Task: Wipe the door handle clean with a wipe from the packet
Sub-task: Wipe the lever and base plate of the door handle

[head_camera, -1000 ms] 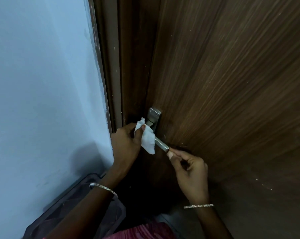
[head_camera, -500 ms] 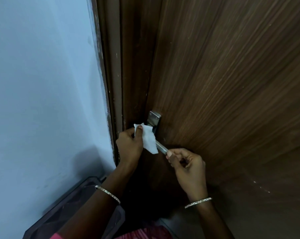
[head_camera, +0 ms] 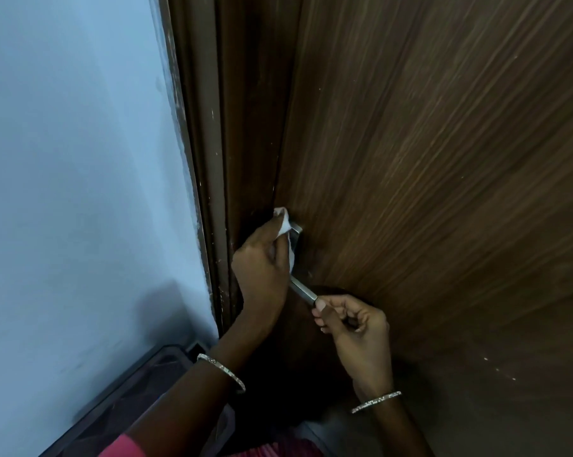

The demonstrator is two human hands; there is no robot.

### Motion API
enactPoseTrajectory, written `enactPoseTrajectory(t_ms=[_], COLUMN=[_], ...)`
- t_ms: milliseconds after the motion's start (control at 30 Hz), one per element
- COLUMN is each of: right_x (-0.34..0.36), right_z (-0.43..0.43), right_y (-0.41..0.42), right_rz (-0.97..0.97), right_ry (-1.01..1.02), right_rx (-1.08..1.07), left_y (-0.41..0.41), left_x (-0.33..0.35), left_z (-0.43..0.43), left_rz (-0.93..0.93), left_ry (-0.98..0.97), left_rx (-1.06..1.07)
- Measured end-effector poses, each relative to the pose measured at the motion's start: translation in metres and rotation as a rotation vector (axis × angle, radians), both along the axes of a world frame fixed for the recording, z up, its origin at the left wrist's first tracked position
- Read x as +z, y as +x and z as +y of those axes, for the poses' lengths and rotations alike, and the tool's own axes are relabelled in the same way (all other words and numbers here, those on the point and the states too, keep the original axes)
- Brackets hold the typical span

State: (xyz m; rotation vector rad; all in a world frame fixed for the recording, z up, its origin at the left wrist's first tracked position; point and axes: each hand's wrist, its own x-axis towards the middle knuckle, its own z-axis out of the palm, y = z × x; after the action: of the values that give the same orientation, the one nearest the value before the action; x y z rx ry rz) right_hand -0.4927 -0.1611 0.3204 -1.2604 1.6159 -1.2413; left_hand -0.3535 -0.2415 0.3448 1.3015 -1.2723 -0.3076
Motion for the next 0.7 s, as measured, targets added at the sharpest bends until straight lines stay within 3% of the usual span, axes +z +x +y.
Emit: enactPoseTrajectory(t_ms=[233,500,600,700], right_x=[0.000,-0.001,-0.001,0.000], right_z=[0.004,0.004,0.005,0.005], right_y=[0.004,0.009,0.010,0.011], right_rz=[-0.077,-0.089,-0.081,-0.079], right_ry=[0.007,-0.003,-0.006,-0.014], right_rx=[-0.027,-0.053,-0.057,-0.061], left_y=[0.007,0.006,0.006,0.011], left_x=[-0.015,-0.041,-0.029,-0.012], left_z=[-0.010,-0.002,-0.002,-0.009], left_rz=[-0.011,0.088,0.088,-0.026], left_ry=[-0.031,0.204,0.122,-0.032], left_rx=[-0.001,0.015,-0.003,-0.020])
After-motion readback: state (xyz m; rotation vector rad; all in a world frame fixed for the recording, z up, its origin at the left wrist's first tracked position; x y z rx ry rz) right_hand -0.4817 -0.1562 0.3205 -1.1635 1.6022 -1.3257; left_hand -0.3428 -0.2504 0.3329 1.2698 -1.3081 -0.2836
